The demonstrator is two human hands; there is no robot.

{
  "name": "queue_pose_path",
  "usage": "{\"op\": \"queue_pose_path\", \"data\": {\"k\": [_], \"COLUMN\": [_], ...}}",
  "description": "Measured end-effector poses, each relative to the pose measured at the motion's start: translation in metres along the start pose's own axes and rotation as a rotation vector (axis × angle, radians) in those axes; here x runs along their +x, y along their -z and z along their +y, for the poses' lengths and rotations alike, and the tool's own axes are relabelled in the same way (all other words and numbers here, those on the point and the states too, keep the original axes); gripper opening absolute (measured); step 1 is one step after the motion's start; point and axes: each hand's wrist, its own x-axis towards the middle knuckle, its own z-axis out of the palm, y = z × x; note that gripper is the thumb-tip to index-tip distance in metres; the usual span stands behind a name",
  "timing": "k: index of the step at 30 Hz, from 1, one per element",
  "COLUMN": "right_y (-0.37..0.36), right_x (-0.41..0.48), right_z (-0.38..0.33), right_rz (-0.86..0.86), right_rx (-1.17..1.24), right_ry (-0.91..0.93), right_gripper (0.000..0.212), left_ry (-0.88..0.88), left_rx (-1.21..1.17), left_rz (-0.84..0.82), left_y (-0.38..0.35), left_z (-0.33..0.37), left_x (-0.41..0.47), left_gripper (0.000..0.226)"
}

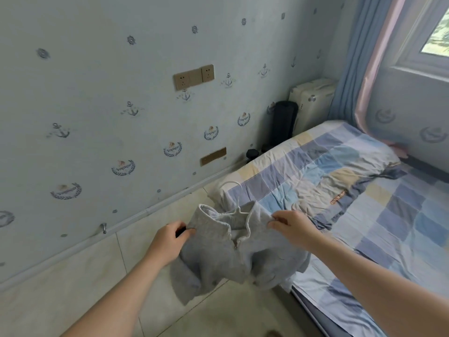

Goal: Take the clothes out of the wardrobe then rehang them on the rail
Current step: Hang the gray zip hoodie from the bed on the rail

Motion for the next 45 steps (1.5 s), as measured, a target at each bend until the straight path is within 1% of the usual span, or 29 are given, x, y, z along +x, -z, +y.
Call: {"op": "queue_pose_path", "data": {"k": [5, 10, 13, 17, 22, 27, 30, 33, 38, 45], "right_y": [-0.016, -0.03, -0.038, -0.043, -0.044, -0.037, -0.027, -0.018, 0.001, 0.052], "right_x": [-0.037, -0.087, -0.122, -0.187, -0.248, -0.298, -0.316, -0.34, -0.384, -0.453], "right_z": [-0.028, -0.044, -0.053, -0.064, -0.085, -0.12, -0.143, -0.171, -0.225, -0.325], "right_rz": [0.024, 0.013, -0.003, -0.02, -0.05, -0.038, -0.016, 0.006, 0.037, 0.127], "right_rx": [-0.051, -0.087, -0.066, -0.054, -0.017, 0.013, 0.007, 0.012, 0.046, 0.133], "right_ry": [0.034, 0.08, 0.12, 0.228, 0.354, 0.45, 0.511, 0.581, 0.742, 0.956], "right_gripper": [0.017, 0.008, 0.014, 0.025, 0.021, 0.021, 0.028, 0.03, 0.034, 0.026], "left_ry": [0.017, 0.046, 0.068, 0.097, 0.139, 0.128, 0.098, 0.063, 0.01, -0.124], "left_rx": [-0.029, -0.041, -0.047, -0.013, 0.017, 0.056, 0.065, 0.07, 0.105, 0.304], "left_rz": [0.086, 0.155, 0.197, 0.275, 0.399, 0.533, 0.619, 0.721, 0.887, 1.143], "left_y": [0.015, 0.016, 0.012, 0.002, 0.006, 0.033, 0.049, 0.069, 0.109, 0.194], "left_z": [-0.017, -0.034, -0.04, -0.04, -0.037, -0.021, -0.01, 0.001, 0.024, 0.082], "left_x": [-0.059, -0.133, -0.179, -0.261, -0.351, -0.425, -0.457, -0.495, -0.56, -0.662], "left_gripper": [0.03, 0.029, 0.027, 0.027, 0.028, 0.034, 0.035, 0.035, 0.034, 0.038]}}
